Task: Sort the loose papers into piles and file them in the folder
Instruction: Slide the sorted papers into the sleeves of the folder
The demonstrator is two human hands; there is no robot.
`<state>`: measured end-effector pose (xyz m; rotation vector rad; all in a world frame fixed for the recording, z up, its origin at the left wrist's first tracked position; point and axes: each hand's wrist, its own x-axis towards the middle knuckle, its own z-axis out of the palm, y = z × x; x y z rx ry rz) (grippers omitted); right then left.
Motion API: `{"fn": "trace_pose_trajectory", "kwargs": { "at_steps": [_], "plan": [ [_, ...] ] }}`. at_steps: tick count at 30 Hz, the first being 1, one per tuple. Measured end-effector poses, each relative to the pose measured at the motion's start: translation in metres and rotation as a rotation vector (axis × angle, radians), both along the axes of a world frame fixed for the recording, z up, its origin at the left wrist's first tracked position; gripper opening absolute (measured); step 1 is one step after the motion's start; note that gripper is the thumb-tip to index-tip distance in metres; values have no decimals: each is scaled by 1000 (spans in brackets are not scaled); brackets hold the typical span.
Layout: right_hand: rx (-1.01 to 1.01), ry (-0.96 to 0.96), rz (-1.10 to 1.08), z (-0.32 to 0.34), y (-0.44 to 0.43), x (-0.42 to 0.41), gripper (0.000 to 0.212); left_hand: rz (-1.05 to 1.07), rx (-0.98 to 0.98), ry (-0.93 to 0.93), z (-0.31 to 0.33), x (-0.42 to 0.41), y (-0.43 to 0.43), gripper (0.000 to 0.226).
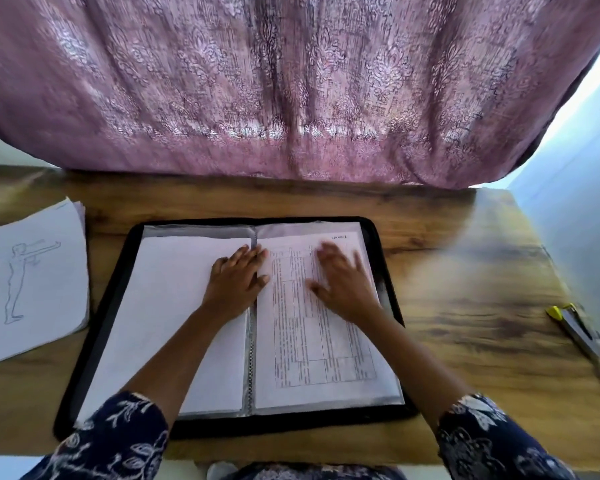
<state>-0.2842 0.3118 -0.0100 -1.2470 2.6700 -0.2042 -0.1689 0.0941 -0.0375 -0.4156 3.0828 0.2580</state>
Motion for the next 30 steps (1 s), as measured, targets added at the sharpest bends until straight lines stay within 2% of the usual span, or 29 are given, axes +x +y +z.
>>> {"fn": "trace_pose_trajectory", "kwargs": {
  "at_steps": [2,3,7,11,14,15,16,19,21,27,30],
  "plan": [
    [42,-8,198,1,-32,-11,75,11,-10,-3,-3,-2,-1,82],
    [56,-26,194,-1,-41,-24,72,10,-12,-15,-4,-2,-2,83],
    [73,-27,-45,-10,-37,-76,70,19,-28,-23,-4,-3,0,86],
    [25,-21,-146,-19,-6,-54,72,26,-28,-6,-3,-2,2,85],
    [-69,-53,-254,-26,29,-24,96,33,-21,8,-3,-1,3,83],
    [-95,-31,-281,-26,38,-15,97,35,-25,8,-3,-2,3,84],
    [-123,7,-305,-25,45,-7,89,36,-22,1,-3,-2,3,85],
    [-197,107,-386,-16,57,9,44,43,-21,-9,-2,-2,4,87],
    [-214,56,-427,-6,60,13,28,46,-35,-13,0,-1,5,88],
    [-174,-204,-597,17,58,9,36,52,-44,-16,2,-1,7,88],
    [-113,-245,-663,26,58,6,34,59,-48,-12,3,0,9,82]
  ]
}}
